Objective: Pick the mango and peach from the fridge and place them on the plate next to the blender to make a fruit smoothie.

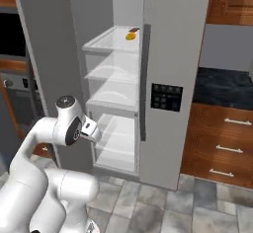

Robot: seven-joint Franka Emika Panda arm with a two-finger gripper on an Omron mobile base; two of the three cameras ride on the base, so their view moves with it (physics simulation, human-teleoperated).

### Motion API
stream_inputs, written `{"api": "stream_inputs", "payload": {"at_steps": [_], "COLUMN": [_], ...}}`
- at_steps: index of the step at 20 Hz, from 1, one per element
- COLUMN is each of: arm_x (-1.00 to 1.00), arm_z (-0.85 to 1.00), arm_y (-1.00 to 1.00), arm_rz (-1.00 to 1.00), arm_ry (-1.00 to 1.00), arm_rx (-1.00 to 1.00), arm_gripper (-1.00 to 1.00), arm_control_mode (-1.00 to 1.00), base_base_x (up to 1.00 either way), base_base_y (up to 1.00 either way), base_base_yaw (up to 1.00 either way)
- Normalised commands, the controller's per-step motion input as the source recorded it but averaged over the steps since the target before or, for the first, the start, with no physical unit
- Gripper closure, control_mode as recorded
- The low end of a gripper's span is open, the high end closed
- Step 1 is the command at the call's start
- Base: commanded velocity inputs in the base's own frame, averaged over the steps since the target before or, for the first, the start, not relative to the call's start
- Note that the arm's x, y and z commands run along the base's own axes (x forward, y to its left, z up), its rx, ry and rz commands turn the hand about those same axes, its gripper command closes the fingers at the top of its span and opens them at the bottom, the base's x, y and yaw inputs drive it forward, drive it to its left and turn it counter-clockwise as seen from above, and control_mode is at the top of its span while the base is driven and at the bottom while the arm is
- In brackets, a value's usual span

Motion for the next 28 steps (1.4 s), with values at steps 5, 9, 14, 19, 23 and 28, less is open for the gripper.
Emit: {"api": "stream_inputs", "payload": {"at_steps": [5,9,14,19,23,28], "arm_x": [0.00,0.00,0.00,0.00,0.00,0.07], "arm_z": [0.00,0.00,0.00,0.00,0.34,1.00], "arm_y": [0.00,0.00,0.00,0.00,0.01,0.00], "arm_rz": [0.00,0.00,0.00,0.00,0.01,-0.07], "arm_ry": [0.00,0.00,0.00,0.00,-0.03,-0.24], "arm_rx": [0.00,0.00,0.00,0.00,0.02,0.00], "arm_gripper": [-1.00,-1.00,-1.00,-1.00,-1.00,-1.00], "arm_control_mode": [1.00,1.00,1.00,1.00,-1.00,-1.00], "base_base_x": [1.00,0.96,0.63,0.47,0.10,0.00], "base_base_y": [-0.03,-0.08,0.00,0.16,0.05,0.00], "base_base_yaw": [0.23,0.20,0.13,0.09,0.03,0.00]}}
